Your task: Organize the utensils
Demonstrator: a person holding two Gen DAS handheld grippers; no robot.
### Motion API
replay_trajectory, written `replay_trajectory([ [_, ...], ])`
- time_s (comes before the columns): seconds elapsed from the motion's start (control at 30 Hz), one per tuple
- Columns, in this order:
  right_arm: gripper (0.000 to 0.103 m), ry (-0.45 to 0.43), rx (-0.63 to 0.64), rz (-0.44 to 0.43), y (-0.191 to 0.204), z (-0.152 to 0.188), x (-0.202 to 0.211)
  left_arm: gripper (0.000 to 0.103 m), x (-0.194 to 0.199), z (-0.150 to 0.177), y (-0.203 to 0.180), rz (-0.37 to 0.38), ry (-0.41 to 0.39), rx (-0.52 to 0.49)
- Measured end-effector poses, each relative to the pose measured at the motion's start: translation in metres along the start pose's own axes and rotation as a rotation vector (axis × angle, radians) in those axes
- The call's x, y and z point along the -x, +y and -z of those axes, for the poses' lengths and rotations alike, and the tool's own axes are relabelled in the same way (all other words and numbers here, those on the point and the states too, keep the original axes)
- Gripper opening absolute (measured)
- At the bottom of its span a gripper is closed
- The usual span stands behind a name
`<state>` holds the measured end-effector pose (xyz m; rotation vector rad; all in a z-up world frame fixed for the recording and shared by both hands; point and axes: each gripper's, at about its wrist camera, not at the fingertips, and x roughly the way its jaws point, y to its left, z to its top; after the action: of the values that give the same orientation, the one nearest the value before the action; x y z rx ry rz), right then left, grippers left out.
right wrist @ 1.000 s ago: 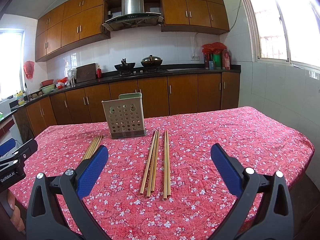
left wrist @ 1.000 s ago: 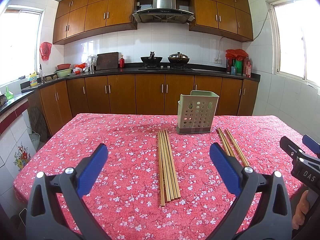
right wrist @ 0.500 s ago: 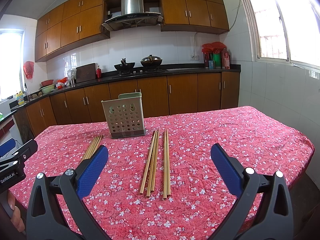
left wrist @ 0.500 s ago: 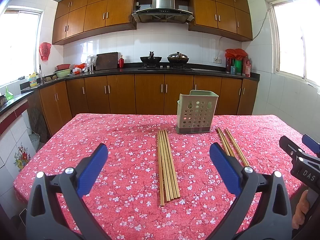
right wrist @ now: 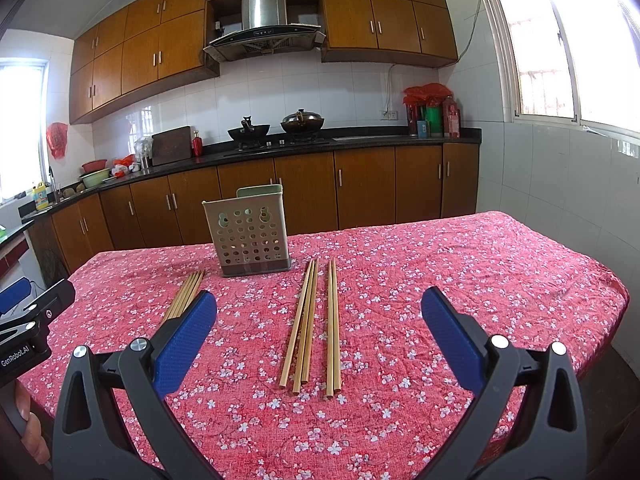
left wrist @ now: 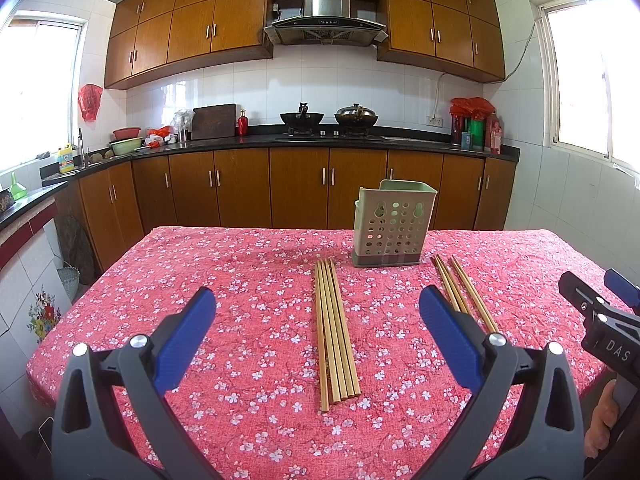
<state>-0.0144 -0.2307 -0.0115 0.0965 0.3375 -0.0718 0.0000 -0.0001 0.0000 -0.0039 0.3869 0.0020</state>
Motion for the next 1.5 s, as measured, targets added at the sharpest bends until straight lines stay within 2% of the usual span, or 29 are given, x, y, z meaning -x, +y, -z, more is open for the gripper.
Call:
replay_trajectory([
  [1.1,0.101,0.02,-0.011,0.005,-0.003,0.005,-0.005,0.099,-0.009,0.003,-0.001,-0.014,0.013,-0.007],
  [1.2,0.101,0.029,-0.01,0.013,-0.005,0.005,-0.012,0.099,-0.016,0.005,-0.001,-0.017,0.031,-0.01],
  [1.3,0.101,0.071,-0.01,0.032,-0.011,0.004,-0.027,0.099,-0.032,0.005,0.007,-0.04,0.082,-0.01],
  [1.4,0.101,0.156,-0.04,0.069,-0.022,0.001,-0.055,0.099,-0.06,0.003,0.026,-0.059,0.176,0.028],
  [1.43,0.1,0.191,-0.048,0.079,-0.027,0.001,-0.066,0.099,-0.067,0.004,0.031,-0.067,0.199,0.037],
  [1.5,0.085,0.254,-0.056,0.077,-0.032,0.001,-0.087,0.099,-0.084,0.004,0.041,-0.083,0.247,0.053],
])
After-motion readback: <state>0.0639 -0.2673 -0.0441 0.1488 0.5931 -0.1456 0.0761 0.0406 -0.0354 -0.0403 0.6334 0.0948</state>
